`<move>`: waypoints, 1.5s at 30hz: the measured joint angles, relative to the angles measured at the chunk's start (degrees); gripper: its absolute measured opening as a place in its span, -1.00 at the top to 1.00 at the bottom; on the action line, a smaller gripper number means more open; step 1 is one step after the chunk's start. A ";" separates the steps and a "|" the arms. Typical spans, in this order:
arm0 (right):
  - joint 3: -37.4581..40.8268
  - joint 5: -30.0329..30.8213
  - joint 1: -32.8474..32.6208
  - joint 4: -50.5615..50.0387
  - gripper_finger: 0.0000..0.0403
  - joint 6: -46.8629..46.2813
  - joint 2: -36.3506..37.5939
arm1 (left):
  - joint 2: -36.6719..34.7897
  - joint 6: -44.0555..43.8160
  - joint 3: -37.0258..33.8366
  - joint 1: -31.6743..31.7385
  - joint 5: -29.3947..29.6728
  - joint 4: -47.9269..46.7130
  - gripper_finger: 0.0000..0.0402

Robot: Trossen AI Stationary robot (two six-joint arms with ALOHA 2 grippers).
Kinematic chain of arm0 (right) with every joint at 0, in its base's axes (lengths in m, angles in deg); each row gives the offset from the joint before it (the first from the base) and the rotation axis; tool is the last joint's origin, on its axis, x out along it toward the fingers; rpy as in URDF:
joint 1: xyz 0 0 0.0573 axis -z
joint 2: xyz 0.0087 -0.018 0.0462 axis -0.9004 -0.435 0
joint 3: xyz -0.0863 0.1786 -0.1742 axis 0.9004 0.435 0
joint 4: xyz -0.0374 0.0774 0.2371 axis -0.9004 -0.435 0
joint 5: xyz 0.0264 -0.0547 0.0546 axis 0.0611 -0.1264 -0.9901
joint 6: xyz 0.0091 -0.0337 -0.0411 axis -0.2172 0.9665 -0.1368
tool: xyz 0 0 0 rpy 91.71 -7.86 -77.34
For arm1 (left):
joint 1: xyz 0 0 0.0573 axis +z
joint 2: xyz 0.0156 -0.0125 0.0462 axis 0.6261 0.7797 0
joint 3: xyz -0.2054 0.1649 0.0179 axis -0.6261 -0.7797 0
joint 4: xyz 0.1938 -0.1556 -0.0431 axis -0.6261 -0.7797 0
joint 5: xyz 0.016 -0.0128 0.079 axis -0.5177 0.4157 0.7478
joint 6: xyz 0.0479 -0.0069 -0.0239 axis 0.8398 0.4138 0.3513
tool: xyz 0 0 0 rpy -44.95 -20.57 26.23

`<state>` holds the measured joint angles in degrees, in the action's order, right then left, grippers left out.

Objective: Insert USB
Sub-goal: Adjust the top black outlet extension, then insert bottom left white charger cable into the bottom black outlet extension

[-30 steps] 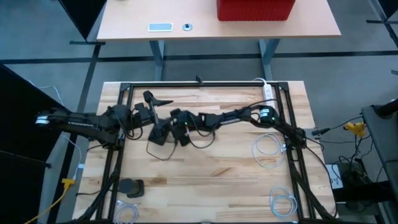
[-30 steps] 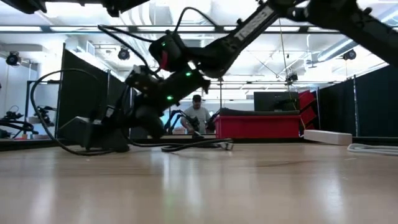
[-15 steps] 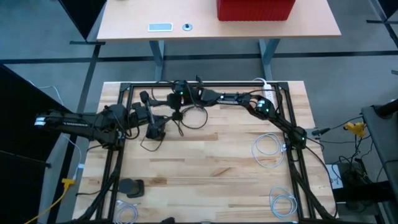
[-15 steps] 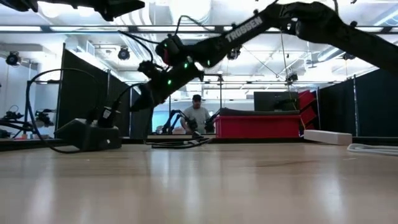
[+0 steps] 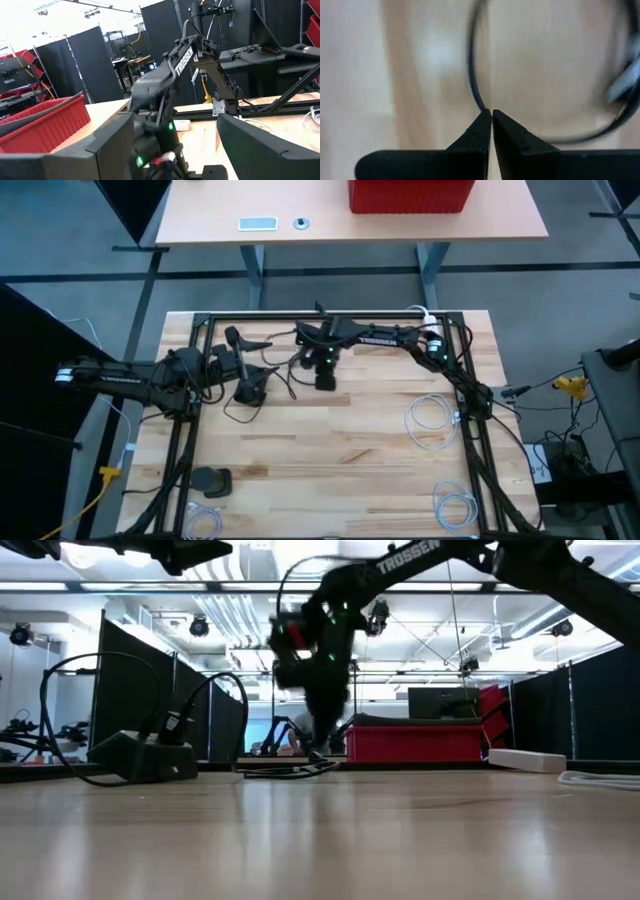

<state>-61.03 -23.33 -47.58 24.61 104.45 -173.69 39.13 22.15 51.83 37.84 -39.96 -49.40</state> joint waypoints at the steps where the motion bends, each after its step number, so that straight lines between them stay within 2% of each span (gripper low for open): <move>1: 1.04 0.27 0.00 -0.55 0.99 -0.22 0.07 | -0.04 -0.21 0.00 0.00 0.00 -0.47 -0.37; 4: 3.76 0.64 -0.15 -0.42 0.99 -0.89 0.84 | -0.06 -0.45 0.00 0.00 0.00 -0.70 -0.37; 8: 7.74 5.77 -0.10 2.05 0.99 -1.12 0.11 | -0.13 -0.71 0.00 0.00 0.00 -0.75 -0.37; 14: 10.19 16.62 -0.81 19.85 0.99 1.03 0.72 | -0.29 -0.76 0.00 -0.02 -0.02 -0.33 -0.37; 19: 8.67 16.41 -2.92 28.57 0.99 4.33 1.79 | -0.53 -1.21 0.00 -0.02 -0.02 -0.84 -0.37; 24: 8.55 16.43 -4.04 25.85 0.99 4.93 4.54 | -0.69 -1.26 -0.01 -0.02 -0.02 -3.22 -0.37; 28: 10.90 16.56 -4.69 24.18 0.99 3.59 9.65 | -0.73 -1.73 0.00 -0.02 -0.03 -4.99 -0.37; 33: 19.54 16.37 -6.23 25.77 0.99 2.27 19.56 | 0.60 -1.57 0.00 -0.78 -2.15 -5.07 -0.37; 39: 36.28 16.19 -10.11 34.87 0.99 -0.27 33.61 | 4.54 -3.08 2.36 -3.95 -5.25 -6.31 -0.37; 43: 46.09 15.99 -12.80 41.70 0.99 -3.48 41.21 | 10.33 -9.48 8.08 -6.06 -4.63 -14.99 -0.37; 45: 49.87 16.22 -13.99 44.43 0.99 -4.80 43.54 | 13.97 -13.28 11.53 -6.98 -2.29 -21.23 -0.37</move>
<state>-11.16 -7.11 -61.57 69.03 99.65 -130.15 53.10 8.87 63.36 30.86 -42.25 -70.63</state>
